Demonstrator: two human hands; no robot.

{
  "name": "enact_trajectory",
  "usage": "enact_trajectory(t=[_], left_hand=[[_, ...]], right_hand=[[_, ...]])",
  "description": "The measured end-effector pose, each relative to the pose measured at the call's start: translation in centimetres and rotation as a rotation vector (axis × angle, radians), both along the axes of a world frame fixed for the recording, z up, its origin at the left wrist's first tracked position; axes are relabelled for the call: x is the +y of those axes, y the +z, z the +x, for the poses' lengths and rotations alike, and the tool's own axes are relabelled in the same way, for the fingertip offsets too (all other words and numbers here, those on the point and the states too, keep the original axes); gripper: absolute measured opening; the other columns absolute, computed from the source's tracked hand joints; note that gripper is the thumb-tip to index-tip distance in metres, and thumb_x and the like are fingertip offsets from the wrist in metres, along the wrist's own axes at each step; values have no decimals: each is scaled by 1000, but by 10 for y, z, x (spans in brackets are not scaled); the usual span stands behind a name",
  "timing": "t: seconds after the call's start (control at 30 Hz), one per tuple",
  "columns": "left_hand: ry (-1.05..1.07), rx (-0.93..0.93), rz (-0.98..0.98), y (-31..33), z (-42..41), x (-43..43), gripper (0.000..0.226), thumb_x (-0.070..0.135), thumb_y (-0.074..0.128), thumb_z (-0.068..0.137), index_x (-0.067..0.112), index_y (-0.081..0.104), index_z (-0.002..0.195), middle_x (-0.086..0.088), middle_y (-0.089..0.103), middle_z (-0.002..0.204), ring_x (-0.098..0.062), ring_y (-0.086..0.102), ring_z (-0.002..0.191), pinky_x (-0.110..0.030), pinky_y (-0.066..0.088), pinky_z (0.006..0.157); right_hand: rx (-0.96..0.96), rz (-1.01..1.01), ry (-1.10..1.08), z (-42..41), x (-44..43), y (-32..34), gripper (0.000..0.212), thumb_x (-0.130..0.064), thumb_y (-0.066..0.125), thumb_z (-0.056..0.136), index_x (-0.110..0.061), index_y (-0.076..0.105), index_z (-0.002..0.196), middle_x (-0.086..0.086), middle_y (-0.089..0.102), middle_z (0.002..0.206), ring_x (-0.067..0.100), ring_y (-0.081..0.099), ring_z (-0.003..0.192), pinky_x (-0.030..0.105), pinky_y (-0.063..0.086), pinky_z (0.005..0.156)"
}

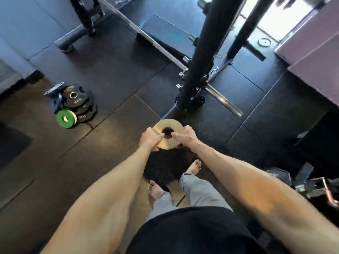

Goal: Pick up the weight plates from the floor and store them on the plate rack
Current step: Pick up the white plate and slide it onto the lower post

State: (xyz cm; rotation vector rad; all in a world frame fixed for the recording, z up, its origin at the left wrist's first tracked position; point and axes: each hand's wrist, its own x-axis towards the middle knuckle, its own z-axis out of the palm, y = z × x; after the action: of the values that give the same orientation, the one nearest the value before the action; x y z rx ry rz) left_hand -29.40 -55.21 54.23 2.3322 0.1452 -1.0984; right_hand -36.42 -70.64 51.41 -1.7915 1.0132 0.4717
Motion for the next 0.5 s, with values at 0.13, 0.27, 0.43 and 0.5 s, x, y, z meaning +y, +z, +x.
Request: enact_trajectory(t=[0.13, 0.27, 0.43, 0.5], left_hand=[[-125, 35, -68, 12, -6, -96, 33, 43, 68, 88, 15, 51, 93, -10, 69, 74, -15, 60, 42, -21, 44, 37], [-181, 136, -188, 11, -20, -198, 28, 37, 71, 89, 12, 59, 87, -8, 59, 57, -9, 44, 28, -15, 32, 33], [-217, 190, -245, 12, -36, -318, 21, 22, 70, 90, 8, 60, 77, -6, 50, 55, -6, 33, 26, -12, 21, 33], [-244, 242, -217, 12, -38, -361, 24, 21, 68, 90, 10, 58, 72, -3, 48, 52, -6, 31, 28, -12, 21, 35]], right_hand=[[-56, -61, -175, -32, -82, 24, 66, -49, 76, 69, -2, 60, 112, 14, 66, 103, 32, 70, 88, 47, 62, 67], [-73, -16, -379, -69, -174, 9, 60, -52, 75, 61, -6, 68, 97, 15, 73, 97, 32, 72, 84, 51, 60, 75], [-167, 71, -630, -109, -270, 21, 53, -42, 75, 70, -16, 50, 109, 12, 64, 108, 35, 70, 89, 54, 60, 72], [-208, 107, -725, -117, -302, 41, 25, -27, 63, 87, -12, 54, 105, 18, 67, 98, 35, 70, 72, 51, 60, 60]])
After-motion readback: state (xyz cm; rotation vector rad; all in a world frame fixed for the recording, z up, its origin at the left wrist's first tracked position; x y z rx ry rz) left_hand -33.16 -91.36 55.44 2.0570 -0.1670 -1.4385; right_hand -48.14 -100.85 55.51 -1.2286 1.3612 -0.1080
